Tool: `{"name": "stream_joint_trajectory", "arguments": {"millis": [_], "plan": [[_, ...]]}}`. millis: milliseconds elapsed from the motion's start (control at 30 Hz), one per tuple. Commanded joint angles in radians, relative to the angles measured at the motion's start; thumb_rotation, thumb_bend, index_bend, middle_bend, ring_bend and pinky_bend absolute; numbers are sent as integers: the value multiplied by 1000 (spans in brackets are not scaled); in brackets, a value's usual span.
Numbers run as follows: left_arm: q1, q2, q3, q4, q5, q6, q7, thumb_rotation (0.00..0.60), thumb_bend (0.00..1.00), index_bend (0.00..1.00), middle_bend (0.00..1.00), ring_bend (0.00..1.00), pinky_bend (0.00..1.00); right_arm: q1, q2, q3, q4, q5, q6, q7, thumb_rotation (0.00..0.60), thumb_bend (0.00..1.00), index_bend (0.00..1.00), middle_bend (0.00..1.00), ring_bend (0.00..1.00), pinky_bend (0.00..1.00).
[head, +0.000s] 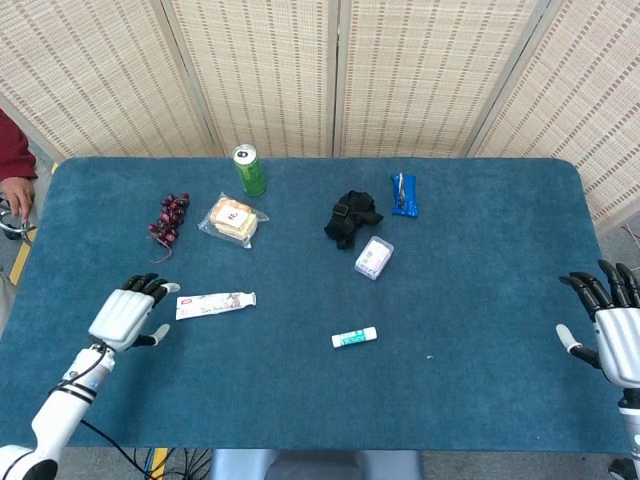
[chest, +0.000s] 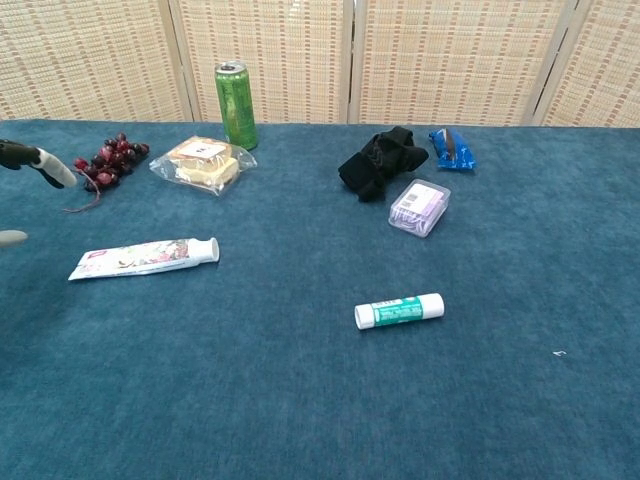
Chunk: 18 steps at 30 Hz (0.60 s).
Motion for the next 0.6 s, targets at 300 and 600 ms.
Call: {"name": "stream_joint_trajectory", "arguments": {"millis": [300,600], "plan": [[-166,-112,-36,70,-295,-149,166,225,297,217,196,105,110,0,0,1,19,14,-4,20,600,192,253,253,130,0],[-241,-196,-19,121,-425,-138,263,171,295,224,169,78,110,-9,2,-5,34,25,-3,39,600,192,253,253,130,0]]}}
